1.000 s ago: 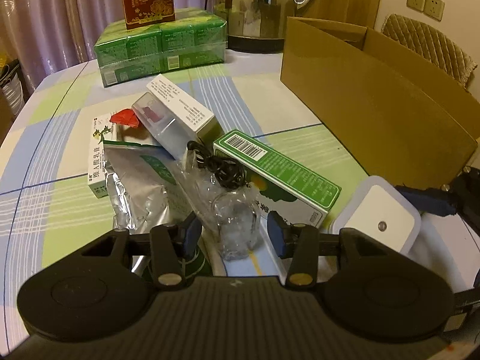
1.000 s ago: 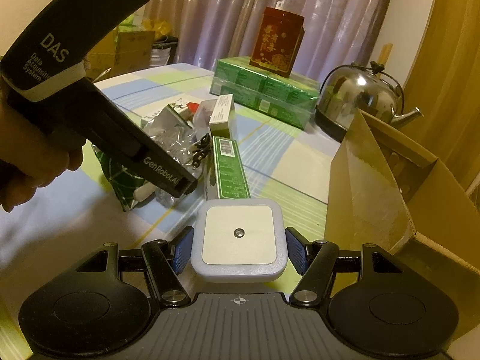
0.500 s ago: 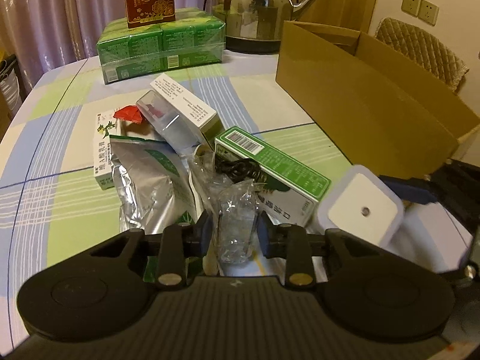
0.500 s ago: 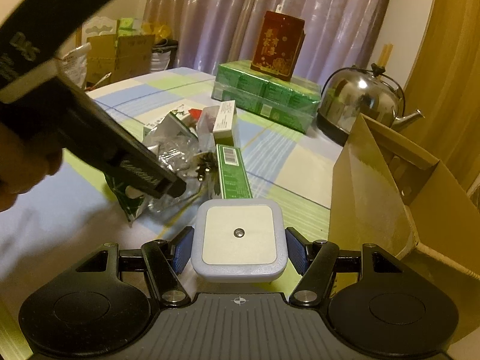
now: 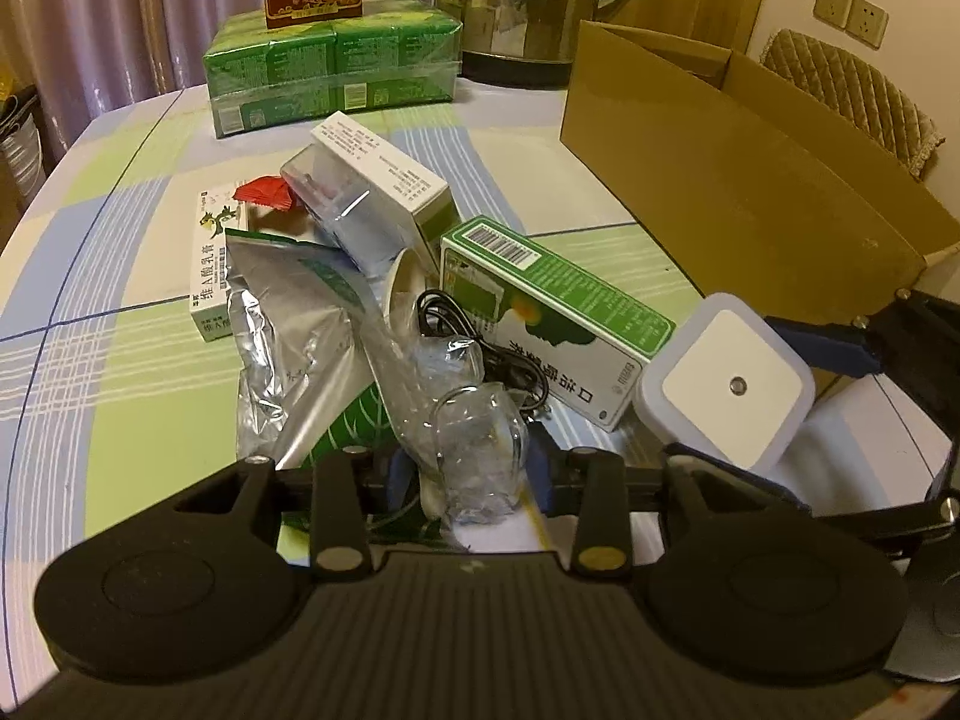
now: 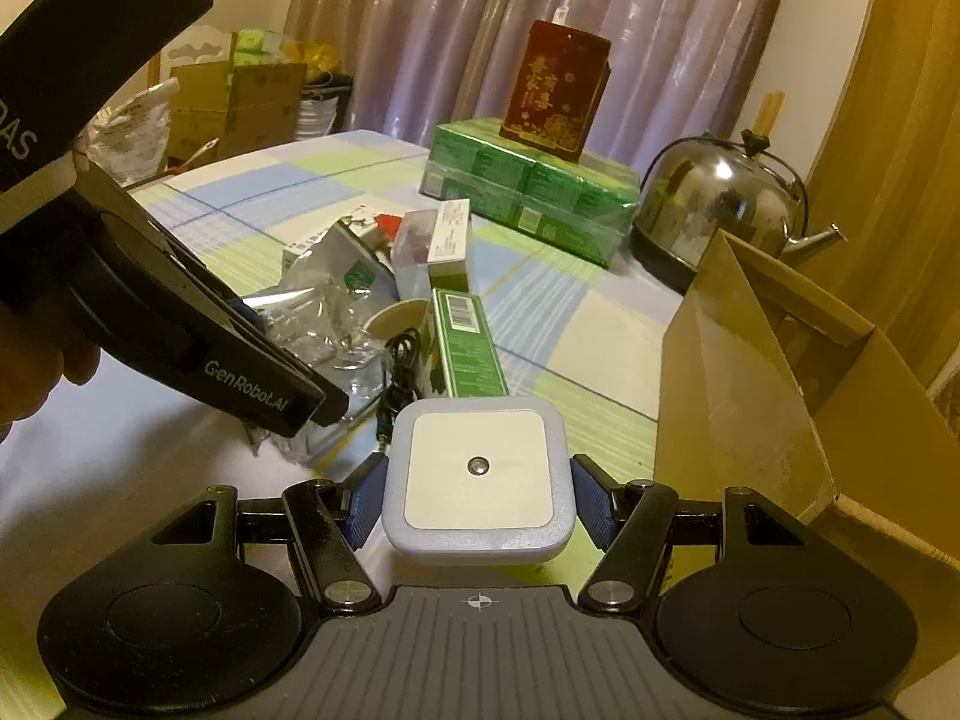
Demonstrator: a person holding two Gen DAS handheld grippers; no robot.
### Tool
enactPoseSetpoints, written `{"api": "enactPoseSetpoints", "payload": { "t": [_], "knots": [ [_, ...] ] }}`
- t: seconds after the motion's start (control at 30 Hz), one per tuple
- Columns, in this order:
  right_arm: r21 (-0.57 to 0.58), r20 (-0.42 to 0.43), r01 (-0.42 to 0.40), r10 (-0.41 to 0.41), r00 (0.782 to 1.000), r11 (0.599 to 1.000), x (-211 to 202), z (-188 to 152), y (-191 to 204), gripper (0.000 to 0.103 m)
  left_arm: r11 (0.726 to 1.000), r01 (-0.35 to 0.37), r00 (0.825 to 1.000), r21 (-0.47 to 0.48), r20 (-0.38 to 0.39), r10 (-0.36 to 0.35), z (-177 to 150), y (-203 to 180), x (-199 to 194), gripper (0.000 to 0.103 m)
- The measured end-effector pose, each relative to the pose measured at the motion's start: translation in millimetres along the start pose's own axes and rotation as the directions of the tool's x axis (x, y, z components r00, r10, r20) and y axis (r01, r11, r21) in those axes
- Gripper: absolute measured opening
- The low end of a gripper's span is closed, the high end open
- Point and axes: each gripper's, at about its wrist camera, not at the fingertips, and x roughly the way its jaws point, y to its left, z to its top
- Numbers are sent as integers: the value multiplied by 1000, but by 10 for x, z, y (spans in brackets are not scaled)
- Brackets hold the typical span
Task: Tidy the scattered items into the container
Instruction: 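Close the left tool on the clear plastic bag in the pile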
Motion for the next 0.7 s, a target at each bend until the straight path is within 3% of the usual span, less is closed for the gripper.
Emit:
{"api": "enactPoseSetpoints", "payload": {
  "t": [0.7],
  "knots": [
    [16,26,8,-9,1000,1000,-54,27,-44,62,1000,3,999,1,50,-3,0,9,-263,24]
  ]
}}
